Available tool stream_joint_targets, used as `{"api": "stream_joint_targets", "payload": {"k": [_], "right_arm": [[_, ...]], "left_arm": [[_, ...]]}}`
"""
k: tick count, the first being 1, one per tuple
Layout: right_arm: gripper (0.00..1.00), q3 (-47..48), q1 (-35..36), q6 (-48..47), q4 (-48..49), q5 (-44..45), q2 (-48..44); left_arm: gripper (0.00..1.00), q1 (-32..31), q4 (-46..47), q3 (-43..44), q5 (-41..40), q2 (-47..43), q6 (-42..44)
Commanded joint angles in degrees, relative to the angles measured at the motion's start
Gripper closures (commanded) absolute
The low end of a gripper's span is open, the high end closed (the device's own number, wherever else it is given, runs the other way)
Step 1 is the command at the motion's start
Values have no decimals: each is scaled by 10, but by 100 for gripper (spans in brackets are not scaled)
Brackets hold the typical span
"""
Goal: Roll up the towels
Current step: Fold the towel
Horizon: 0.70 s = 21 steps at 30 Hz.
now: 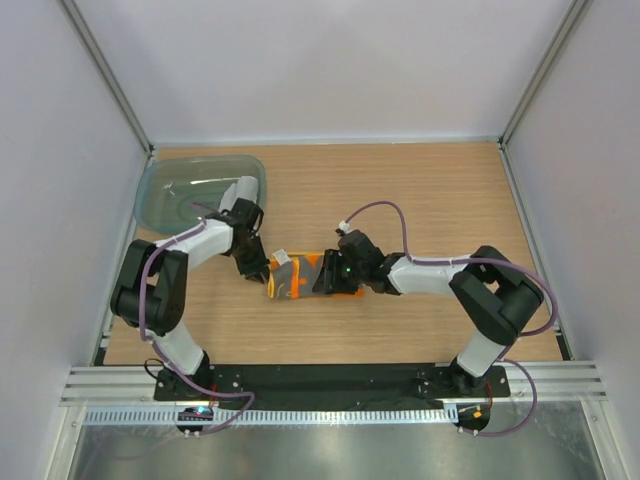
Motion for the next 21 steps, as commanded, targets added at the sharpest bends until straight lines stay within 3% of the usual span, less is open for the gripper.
{"api": "stream_joint_targets", "payload": {"k": [1, 15, 21], "right_arm": [[51, -22, 1, 7, 36, -10, 6], [53, -50, 1, 5, 57, -34, 30], [53, -30, 1, -3, 36, -32, 22]], "left_arm": [[78, -2, 30, 47, 0, 13, -4], [78, 0, 40, 132, -115, -27, 22], [74, -1, -2, 150, -196, -57, 32]]}}
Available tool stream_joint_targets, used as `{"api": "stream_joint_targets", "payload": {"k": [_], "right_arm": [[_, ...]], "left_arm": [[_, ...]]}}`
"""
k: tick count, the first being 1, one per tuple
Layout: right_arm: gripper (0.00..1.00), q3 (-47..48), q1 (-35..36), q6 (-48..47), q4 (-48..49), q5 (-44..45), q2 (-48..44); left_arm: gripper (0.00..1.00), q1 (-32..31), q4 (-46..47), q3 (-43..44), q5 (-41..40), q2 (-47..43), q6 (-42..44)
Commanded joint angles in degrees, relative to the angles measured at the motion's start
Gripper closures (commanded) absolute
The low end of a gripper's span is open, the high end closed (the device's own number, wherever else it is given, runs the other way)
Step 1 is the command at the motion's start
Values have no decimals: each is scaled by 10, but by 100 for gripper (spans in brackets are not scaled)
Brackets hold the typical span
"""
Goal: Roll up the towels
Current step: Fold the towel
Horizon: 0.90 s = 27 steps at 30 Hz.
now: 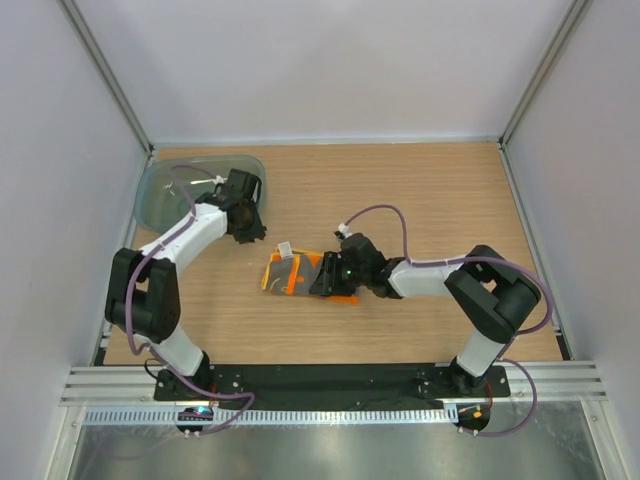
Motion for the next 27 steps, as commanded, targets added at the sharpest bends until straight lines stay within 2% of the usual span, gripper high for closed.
{"api": "stream_joint_targets", "payload": {"k": [1, 4, 10, 11, 12, 15, 18, 27], "right_arm": [[53, 13, 1, -16, -59, 11, 11], [53, 37, 2, -26, -84, 13, 3], [52, 103, 2, -57, -163, 23, -35], [52, 108, 1, -62, -170, 25, -40], [52, 114, 2, -69, -184, 32, -47], [52, 125, 2, -75, -202, 39, -52], [52, 116, 2, -73, -201, 40, -57], [52, 74, 2, -57, -181, 42, -62]], "left_arm": [[73, -1, -24, 33, -76, -42, 14], [73, -1, -29, 26, -70, -72, 19], [70, -2, -25, -18, 35, -94, 17], [66, -2, -22, -34, 49, -91, 11], [56, -1, -6, -44, 84, -87, 5], [41, -1, 23, -71, 153, -80, -26], [39, 0, 51, -73, 178, -66, -55], [42, 0, 40, -58, 199, 4, -63]]}}
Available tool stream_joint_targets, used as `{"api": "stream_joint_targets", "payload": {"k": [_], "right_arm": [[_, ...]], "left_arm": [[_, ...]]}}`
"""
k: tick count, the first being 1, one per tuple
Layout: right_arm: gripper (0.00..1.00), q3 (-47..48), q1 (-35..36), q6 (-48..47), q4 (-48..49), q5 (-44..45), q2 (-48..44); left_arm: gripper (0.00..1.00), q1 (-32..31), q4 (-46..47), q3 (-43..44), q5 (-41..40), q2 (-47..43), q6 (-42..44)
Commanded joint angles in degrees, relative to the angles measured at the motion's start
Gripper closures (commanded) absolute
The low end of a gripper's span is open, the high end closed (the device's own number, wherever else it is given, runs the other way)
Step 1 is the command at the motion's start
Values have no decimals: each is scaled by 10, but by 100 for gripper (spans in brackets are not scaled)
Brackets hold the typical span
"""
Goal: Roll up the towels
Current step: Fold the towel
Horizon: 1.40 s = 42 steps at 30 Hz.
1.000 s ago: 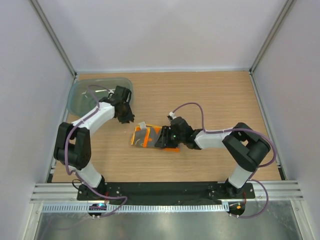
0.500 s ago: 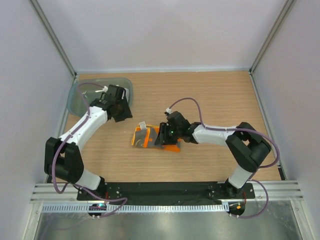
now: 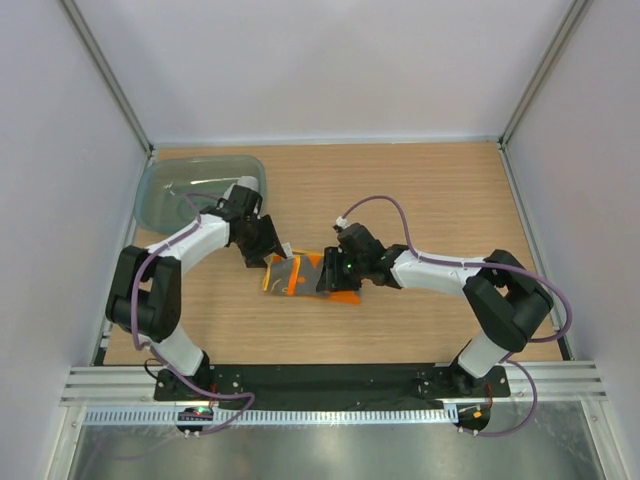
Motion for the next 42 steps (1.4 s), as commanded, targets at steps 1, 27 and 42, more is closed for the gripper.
{"api": "stream_joint_targets", "payload": {"k": [1, 27, 42], "right_arm": [[52, -8, 2, 3, 9, 9, -18], [53, -27, 1, 8, 26, 7, 5], [53, -24, 1, -5, 32, -13, 3]], "left_arm": [[42, -1, 9, 17, 25, 19, -6], [92, -1, 43, 59, 120, 11, 48], [57, 2, -49, 44, -165, -34, 88]]}}
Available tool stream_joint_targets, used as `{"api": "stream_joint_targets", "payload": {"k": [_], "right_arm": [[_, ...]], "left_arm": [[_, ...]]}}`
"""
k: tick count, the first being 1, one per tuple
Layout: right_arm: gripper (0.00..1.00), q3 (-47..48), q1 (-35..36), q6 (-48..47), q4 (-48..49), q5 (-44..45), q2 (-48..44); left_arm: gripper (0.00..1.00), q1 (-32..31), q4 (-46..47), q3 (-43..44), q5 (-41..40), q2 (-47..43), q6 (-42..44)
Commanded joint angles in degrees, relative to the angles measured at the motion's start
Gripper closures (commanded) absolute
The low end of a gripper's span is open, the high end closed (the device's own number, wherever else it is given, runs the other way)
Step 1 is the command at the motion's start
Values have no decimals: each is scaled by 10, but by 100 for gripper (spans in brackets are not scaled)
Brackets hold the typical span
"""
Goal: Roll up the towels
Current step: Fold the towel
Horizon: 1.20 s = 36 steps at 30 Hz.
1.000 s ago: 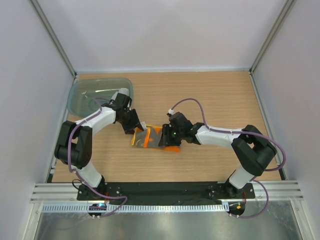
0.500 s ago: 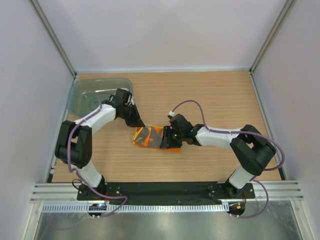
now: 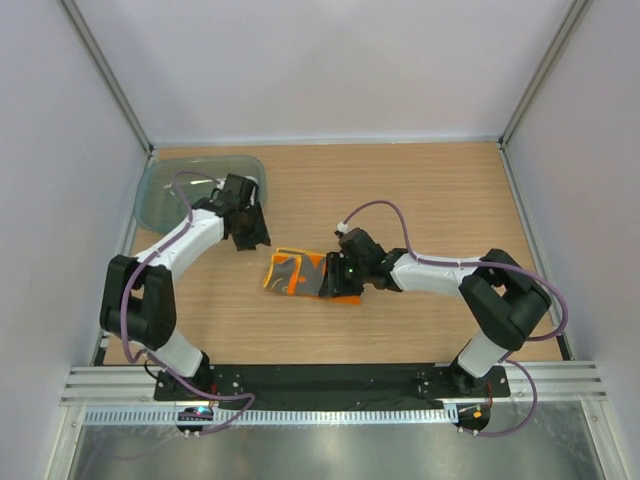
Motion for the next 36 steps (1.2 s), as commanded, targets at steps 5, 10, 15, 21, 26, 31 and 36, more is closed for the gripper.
{"api": "stream_joint_targets", "payload": {"k": [5, 10, 15, 21, 26, 31, 36], "right_arm": [[53, 28, 2, -18, 30, -29, -17], [53, 108, 1, -21, 14, -47, 12], [53, 156, 1, -27, -8, -45, 46], [53, 109, 1, -19, 3, -40, 34], [53, 50, 0, -8, 26, -30, 18], [54, 23, -1, 0, 47, -28, 27], [55, 16, -2, 1, 52, -28, 36]], "left_arm": [[60, -24, 1, -28, -59, -83, -8], [55, -32, -13, -57, 2, -95, -33], [45, -31, 27, -112, 41, -86, -61], [39, -31, 74, -115, 94, -35, -80], [49, -32, 125, -115, 151, -12, -97], [72, -37, 156, -113, 197, -7, -98], [86, -58, 159, -98, 203, -37, -76]]}}
